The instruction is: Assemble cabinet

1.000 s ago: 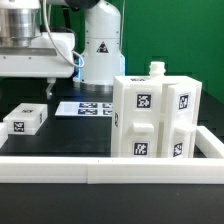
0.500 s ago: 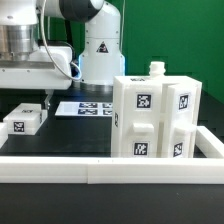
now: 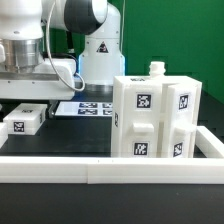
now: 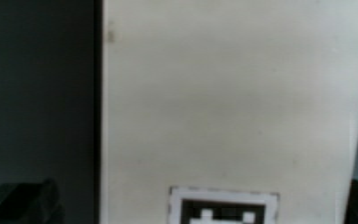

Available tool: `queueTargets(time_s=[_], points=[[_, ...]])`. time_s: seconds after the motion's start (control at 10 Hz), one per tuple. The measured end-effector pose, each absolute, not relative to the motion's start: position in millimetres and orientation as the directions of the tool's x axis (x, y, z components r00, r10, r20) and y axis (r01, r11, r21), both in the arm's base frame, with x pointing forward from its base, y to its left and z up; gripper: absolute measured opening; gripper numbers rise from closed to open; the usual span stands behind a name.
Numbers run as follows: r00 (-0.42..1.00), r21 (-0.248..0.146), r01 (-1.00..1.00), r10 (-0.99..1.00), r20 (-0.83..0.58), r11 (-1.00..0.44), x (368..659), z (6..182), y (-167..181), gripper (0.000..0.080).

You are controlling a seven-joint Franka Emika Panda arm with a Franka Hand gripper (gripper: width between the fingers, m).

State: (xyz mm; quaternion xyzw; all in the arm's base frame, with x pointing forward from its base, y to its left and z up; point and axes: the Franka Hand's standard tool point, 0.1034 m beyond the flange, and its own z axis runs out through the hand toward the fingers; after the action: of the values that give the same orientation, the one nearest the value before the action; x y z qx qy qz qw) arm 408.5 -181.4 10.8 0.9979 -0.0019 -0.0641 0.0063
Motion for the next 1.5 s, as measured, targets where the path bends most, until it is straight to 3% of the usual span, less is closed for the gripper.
queueTargets(time_s=[0.1,0.2,0.3,0.7,1.3,1.5], points=[[0.992,0.013,0.001,-0.001,-0.128,-1.0,409.2,10.9,-180.2,0.0772],[0.992,0.013,0.001,-0.001,-0.128,-1.0,409.1,10.8,-180.3,0.0594],[0.992,0.013,0.001,-0.001,-0.128,-1.0,409.1,10.8,-180.2,0.056],[0.991,0.009,0.008,0.006,-0.131,-1.0,409.3,13.0,-179.9,0.056],[0.996,-0.066,-0.027,-0.021,-0.089,-0.997,448.8,121.9,-118.1,0.056],[0.989,-0.051,-0.111,-0.105,-0.1,-0.993,480.6,166.0,-75.6,0.056]])
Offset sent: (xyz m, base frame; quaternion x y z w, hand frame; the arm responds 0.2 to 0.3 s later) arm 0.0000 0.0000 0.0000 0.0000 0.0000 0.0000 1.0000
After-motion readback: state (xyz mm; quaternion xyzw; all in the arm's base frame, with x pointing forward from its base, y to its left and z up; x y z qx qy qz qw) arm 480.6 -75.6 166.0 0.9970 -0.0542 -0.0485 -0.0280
